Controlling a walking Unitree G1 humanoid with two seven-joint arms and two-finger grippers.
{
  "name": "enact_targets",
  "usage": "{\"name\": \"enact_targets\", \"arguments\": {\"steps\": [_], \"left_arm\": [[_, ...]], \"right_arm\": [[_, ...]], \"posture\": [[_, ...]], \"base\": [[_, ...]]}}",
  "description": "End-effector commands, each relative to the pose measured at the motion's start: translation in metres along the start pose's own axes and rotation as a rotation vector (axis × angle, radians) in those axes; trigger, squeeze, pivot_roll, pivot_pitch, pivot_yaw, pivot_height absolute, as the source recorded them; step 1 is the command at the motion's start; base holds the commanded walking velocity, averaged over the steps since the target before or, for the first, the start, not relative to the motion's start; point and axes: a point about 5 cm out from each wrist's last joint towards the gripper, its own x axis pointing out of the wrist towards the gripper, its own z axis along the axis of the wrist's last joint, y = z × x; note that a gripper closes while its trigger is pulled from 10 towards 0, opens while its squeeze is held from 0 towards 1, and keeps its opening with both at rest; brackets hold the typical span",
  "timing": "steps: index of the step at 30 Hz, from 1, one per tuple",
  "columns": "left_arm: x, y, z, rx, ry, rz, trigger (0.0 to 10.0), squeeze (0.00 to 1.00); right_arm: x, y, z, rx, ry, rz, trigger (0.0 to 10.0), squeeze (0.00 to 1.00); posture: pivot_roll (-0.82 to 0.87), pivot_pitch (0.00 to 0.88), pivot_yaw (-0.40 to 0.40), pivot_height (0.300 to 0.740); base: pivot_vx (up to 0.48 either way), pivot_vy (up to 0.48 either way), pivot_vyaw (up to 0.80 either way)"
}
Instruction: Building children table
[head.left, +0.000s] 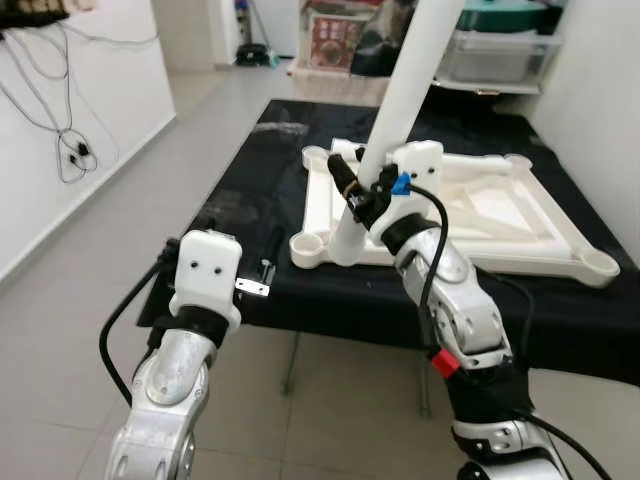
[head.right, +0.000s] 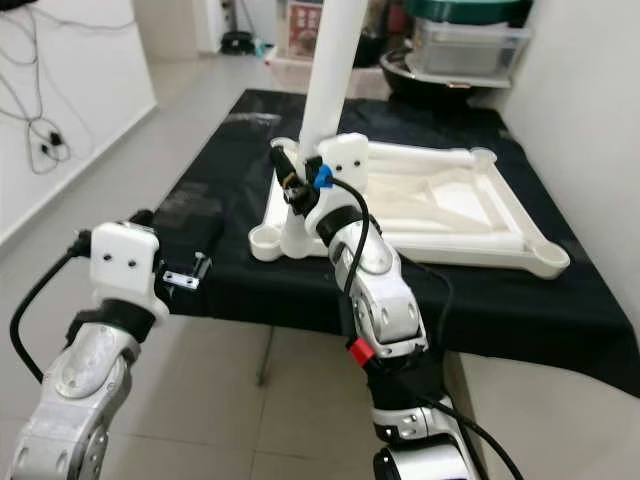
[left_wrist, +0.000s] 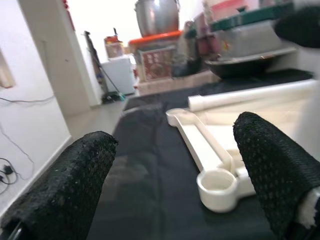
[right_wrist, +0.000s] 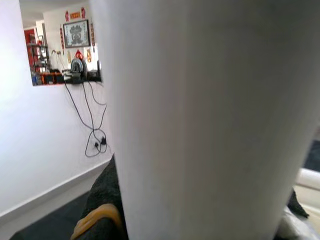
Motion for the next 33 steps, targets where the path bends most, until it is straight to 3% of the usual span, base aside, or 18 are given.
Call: {"name": "enact_targets", "arguments": {"steps": [1,23,33], "left_arm": [[0.001,0.006,0.004,0.021,-0.012,0.04,10.0,0.0],[0.001,0.005,0.004,0.042,-0.01,0.024,10.0,0.0],[0.001,0.009,0.0,0.046,0.009,0.055,10.0,0.0]], "right_arm": [[-0.001,0.006,0.004,-0.005,-0.026,0.017,10.0,0.0],[0.003,0.004,0.01,-0.004,-0.061,0.003,10.0,0.0],[0.005,0.001,0.014,0.006,-0.079,0.002,10.0,0.0]], "posture": [[0.1,0.1,-0.05,0.74],[0.11,0.096,-0.049,0.74],[0.11,0.093,-0.043,0.74]], "base": [[0.0,0.0,0.0],[0.265,0.0,0.0],[0.0,0.0,0.0]]}}
